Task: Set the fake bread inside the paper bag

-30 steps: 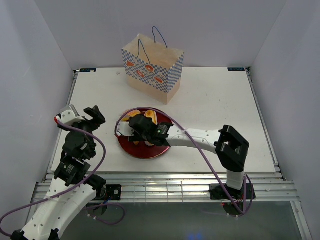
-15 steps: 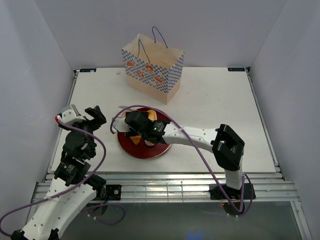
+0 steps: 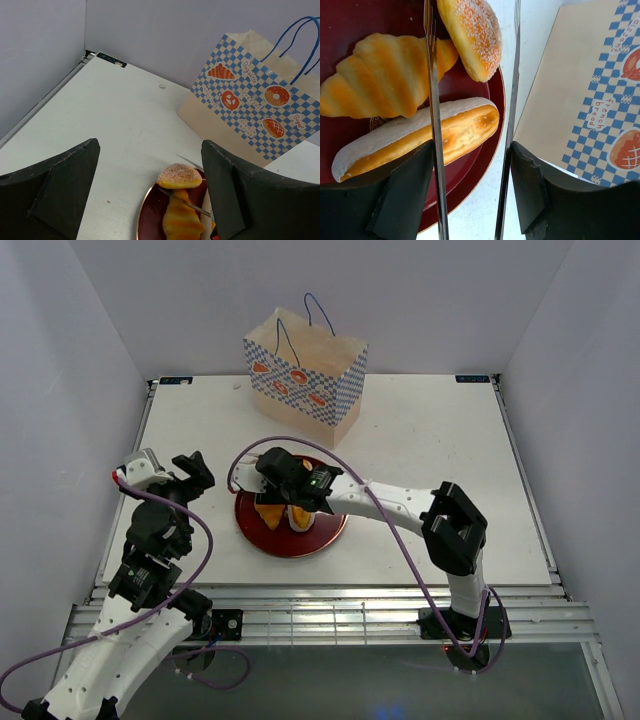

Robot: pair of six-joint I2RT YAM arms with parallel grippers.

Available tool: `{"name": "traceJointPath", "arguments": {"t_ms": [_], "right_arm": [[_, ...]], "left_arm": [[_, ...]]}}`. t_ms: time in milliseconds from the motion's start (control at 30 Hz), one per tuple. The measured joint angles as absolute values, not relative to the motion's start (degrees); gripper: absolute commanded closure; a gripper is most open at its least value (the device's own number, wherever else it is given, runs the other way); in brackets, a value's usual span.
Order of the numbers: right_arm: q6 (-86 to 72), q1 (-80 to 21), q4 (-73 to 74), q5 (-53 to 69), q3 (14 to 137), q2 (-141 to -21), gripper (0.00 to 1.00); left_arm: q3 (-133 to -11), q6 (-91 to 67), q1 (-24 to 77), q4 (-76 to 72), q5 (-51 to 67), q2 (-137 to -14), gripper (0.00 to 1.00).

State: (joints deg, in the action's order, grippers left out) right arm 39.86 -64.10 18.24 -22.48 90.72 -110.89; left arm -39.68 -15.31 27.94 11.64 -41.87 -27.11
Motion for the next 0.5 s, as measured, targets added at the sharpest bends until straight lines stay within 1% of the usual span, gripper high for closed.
{"name": "traceJointPath", "arguments": {"t_ms": [233,433,500], "right_arm": [[37.87,-61.45,19.79,-20.49,90.72,-111.18,0.35],[36.49,-60.99,20.10,-19.51,91.61,-113.32,0.42],[36.14,-60.99,20.18,-19.25,91.68,-113.89,0.47]], "left_arm": [[-39.68,-15.31,27.94,11.60,-41.23,-27.18,0.07],[-39.68,-15.31,27.94,11.60,-41.08,-27.18,0.07],[-39.68,-15.31,27.94,11.60,-41.04,-27.18,0.07]]}}
